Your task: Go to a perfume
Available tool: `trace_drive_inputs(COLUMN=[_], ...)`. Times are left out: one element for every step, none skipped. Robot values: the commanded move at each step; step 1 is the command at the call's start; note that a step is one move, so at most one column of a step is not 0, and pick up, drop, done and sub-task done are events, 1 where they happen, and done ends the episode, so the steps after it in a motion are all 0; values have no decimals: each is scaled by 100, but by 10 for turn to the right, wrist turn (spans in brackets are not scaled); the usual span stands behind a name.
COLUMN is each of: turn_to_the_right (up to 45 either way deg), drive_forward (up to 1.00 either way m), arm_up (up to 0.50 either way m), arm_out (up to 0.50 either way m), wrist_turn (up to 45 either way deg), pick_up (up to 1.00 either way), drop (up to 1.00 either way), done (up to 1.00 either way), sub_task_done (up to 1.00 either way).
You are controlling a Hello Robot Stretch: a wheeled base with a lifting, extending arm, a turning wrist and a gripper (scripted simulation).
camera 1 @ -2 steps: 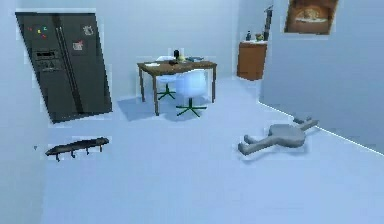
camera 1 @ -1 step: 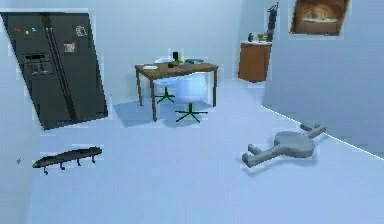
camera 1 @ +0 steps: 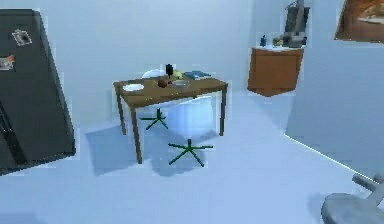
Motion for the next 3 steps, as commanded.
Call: trace_drive_inputs(turn_to_the_right=[0, 120, 0], drive_forward=[70, 0, 65], arm_up=[0, 0, 0], arm_out=[0, 0, 0], wrist_turn=[0, 0, 0], pick_up=[0, 0, 0], drop=[0, 0, 0], done=[0, 0, 0], sub_task_done=[0, 0, 0])
